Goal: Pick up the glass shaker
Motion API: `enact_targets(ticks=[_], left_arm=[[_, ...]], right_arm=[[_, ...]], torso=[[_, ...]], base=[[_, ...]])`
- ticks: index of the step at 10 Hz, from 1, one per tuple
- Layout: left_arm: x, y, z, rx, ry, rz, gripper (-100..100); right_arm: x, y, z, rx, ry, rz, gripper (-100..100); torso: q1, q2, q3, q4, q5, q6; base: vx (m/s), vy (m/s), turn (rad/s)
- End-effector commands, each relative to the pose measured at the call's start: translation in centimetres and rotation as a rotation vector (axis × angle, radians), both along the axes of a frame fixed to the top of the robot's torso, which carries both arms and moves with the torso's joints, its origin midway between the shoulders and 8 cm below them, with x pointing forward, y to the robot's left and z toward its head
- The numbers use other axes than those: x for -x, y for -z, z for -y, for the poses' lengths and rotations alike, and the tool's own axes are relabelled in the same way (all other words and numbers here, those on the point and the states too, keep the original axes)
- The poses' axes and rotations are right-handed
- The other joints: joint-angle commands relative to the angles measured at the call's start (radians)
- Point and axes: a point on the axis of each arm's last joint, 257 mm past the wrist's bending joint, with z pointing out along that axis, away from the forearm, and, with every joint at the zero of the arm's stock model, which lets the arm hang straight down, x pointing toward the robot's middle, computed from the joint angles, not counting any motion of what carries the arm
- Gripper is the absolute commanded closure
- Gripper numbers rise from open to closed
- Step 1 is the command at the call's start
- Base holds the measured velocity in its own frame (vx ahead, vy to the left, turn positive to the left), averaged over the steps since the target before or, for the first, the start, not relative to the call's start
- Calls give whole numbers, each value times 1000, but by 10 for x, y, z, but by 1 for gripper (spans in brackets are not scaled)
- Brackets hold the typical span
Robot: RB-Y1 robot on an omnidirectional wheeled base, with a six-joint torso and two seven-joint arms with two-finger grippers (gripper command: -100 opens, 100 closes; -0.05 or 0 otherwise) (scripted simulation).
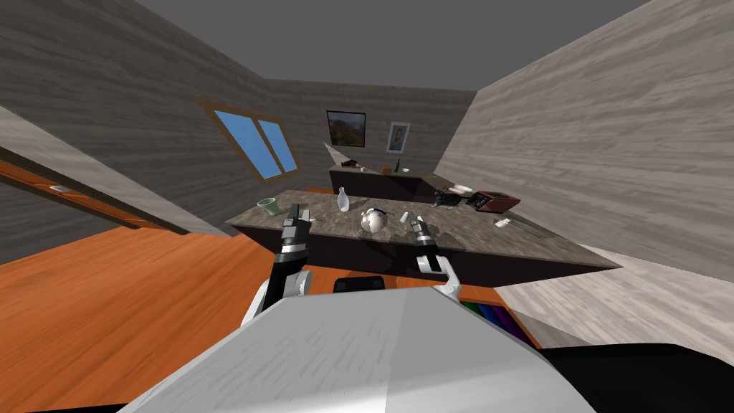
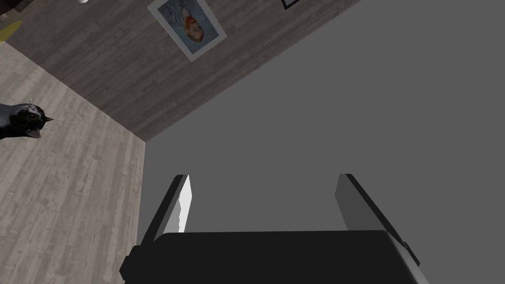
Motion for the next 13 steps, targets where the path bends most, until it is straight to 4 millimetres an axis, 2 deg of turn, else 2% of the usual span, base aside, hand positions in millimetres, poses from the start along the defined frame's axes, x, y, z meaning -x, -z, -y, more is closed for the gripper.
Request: enact_targets(ticks=[1, 7, 13], left_arm=[[0, 0, 0, 0, 0, 0, 0], [0, 0, 0, 0, 0, 0, 0], [0, 0, 0, 0, 0, 0, 0]], right_arm=[[-8, 17, 11, 62, 47, -45, -100], [-31, 63, 38, 226, 149, -169, -100], [-49, 102, 54, 376, 218, -281, -100]], torso=[[0, 0, 0, 0, 0, 0], [-1, -1, 0, 0, 0, 0], [-2, -1, -1, 0, 0, 0]], base=[[4, 12, 59], [13, -2, 32], [21, -19, 24]])
